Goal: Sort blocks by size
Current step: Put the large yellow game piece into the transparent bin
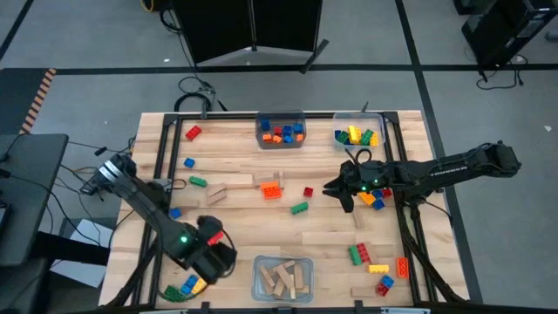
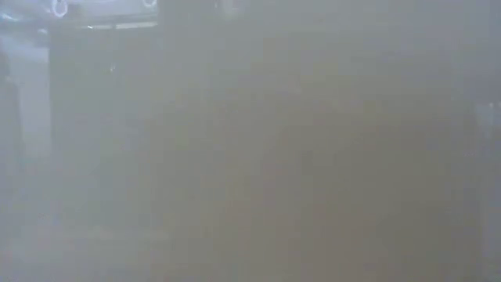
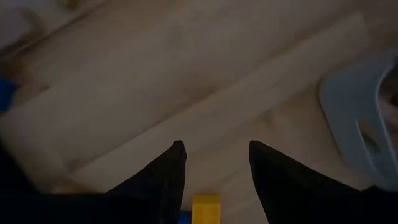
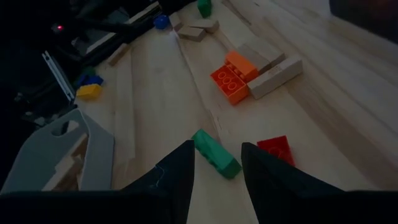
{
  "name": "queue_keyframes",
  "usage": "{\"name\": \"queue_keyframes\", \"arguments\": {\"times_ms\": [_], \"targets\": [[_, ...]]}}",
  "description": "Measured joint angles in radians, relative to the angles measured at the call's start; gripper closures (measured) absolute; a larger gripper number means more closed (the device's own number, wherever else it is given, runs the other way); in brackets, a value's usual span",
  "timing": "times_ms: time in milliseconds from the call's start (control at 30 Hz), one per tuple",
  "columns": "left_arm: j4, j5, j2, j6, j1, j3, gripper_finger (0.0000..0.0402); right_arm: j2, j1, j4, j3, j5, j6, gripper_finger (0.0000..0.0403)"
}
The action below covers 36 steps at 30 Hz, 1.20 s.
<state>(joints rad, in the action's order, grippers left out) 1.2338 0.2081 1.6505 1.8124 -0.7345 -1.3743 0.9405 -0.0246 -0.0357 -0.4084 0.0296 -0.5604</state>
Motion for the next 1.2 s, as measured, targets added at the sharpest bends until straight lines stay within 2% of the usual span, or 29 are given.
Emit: {"name": "queue_keyframes", "arguments": {"times_ms": [267,533,733,933,1200], "targets": [[-0.052,-0.048,0.092,-0.027,0.001,0.000,0.0203,0.000,0.000,0.018,0.000,-0.004,0.015,0.0256],[-0.086,-0.158,0.098,-0.026,0.008,0.026,0.0138,0.000,0.000,0.030,0.000,-0.006,0.015,0.0256],[-0.239,-0.256,0.099,-0.083,0.006,0.098,0.0100,0.000,0.000,0.030,0.000,-0.007,0.014,0.0256],[-0.435,-0.336,0.099,-0.105,0.006,0.209,0.0102,0.000,0.000,0.030,0.000,-0.007,0.014,0.0256],[-0.526,-0.468,0.099,-0.078,0.006,0.325,0.0116,0.000,0.000,0.030,0.000,-0.007,0.014,0.0256]]}}
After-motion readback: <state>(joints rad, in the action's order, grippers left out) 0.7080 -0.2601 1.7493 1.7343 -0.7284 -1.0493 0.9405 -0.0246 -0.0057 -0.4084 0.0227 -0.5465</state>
